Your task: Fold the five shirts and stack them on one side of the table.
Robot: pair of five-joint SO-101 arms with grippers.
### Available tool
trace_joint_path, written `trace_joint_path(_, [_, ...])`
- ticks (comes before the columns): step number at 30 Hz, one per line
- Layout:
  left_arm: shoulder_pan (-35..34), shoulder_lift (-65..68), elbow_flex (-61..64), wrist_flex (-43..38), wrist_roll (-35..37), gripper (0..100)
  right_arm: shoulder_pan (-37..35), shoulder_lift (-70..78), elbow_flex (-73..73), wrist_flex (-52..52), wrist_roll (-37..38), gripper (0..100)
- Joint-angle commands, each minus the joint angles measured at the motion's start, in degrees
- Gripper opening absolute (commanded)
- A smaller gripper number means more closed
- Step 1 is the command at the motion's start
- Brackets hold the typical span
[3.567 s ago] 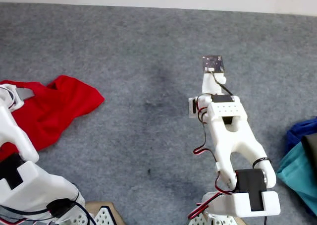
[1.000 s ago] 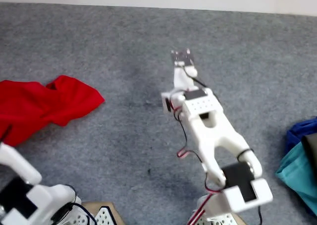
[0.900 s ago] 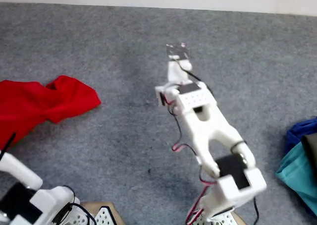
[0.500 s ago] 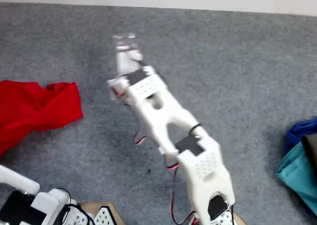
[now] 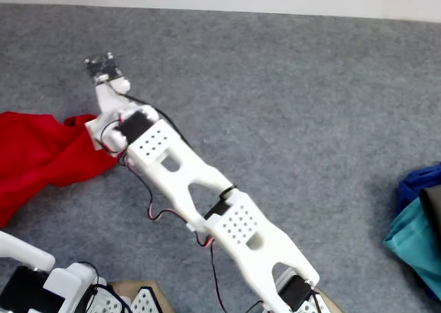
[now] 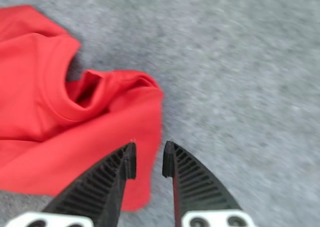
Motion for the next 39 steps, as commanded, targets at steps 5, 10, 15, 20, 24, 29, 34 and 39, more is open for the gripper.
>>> trace_joint_path(5, [1.27, -2.24, 3.12, -3.96, -0.62, 1, -2.77, 8.4, -14.99, 0.4, -0.62, 10.6])
trace_joint_path(10, [2.68, -2.42, 4.97, -4.66, -0.62, 1, -2.77, 12.0, -19.3, 0.22, -0.18, 10.7])
trace_joint_path(15, [2.42, -2.51, 4.7, -4.66, -0.62, 1, 2.07, 11.65, -20.0, 0.4, -0.09, 19.0])
trace_joint_path(20, [2.77, -2.51, 4.79, -4.66, -0.7, 1, 4.7, 11.21, -19.47, -1.98, -0.18, 20.7])
trace_joint_path(24, [3.47, -2.42, 5.14, -4.66, -0.62, 1, 3.82, 11.38, -19.3, -3.38, -0.18, 20.7])
trace_joint_path(29, [4.53, -2.24, 6.11, -4.57, -0.62, 1, 1.98, 13.05, -19.12, -4.35, -0.35, 20.7])
trace_joint_path(34, [4.88, -2.15, 6.2, -4.57, -0.62, 1, 1.63, 16.57, -19.03, -7.08, -0.26, 20.7])
trace_joint_path(39, [4.97, -2.15, 6.2, -4.57, -0.62, 1, 0.92, 17.54, -19.38, -7.52, -0.18, 20.6])
